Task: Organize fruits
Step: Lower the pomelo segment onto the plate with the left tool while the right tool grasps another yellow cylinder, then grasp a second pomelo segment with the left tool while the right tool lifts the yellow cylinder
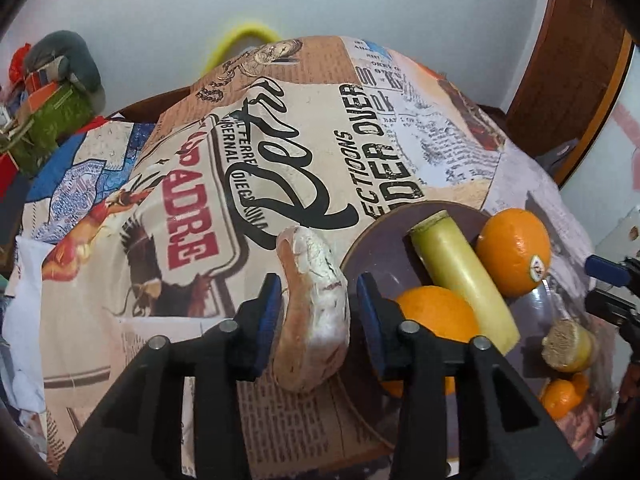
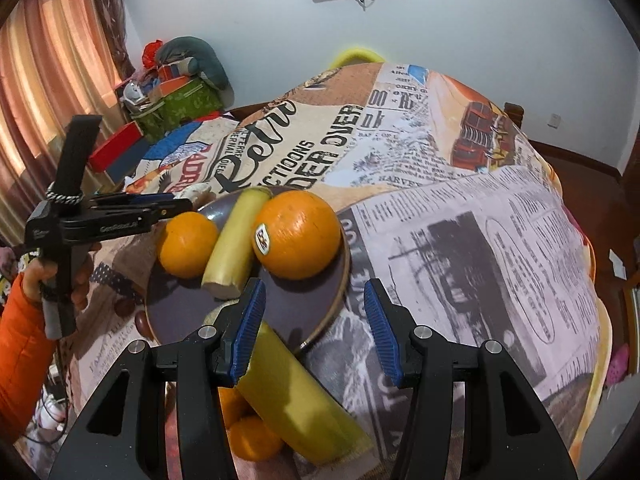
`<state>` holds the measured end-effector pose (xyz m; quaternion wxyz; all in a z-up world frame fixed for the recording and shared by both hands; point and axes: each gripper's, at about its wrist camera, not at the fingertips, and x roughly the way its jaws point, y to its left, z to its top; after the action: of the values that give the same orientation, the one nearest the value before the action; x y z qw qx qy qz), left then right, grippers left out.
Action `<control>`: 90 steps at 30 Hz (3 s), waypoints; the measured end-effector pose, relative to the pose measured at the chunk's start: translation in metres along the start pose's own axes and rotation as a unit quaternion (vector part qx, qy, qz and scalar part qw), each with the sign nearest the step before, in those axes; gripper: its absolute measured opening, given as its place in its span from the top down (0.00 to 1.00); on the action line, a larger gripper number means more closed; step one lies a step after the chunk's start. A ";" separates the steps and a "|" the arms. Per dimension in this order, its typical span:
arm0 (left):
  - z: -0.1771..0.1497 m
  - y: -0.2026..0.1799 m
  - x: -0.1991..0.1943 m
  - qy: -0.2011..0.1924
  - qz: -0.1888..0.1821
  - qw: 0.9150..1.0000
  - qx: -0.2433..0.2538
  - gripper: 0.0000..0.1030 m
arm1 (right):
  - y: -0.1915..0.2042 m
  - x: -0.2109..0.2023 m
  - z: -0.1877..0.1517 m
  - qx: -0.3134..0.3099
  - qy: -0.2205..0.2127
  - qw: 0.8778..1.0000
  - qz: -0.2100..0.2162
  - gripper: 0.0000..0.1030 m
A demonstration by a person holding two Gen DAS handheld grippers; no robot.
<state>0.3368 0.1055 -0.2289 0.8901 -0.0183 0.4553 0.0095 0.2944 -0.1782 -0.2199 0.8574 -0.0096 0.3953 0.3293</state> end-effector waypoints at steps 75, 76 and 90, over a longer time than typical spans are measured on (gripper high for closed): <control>-0.120 -0.100 -0.082 0.070 -0.079 0.994 0.020 0.37 | 0.005 -0.057 -0.043 0.016 -0.040 0.999 -0.007 0.62; -0.123 -0.102 -0.081 0.075 -0.080 0.994 0.021 0.37 | 0.004 -0.057 -0.043 0.018 -0.041 0.999 -0.006 0.62; -0.143 -0.111 -0.073 0.061 -0.077 0.995 0.018 0.44 | 0.002 -0.080 -0.046 0.040 -0.057 0.998 -0.004 0.65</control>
<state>0.1822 -0.0115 -0.2502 0.8588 -0.0380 0.5064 -0.0683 0.2246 -0.2344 -0.1964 0.8798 0.0422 0.3584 0.3094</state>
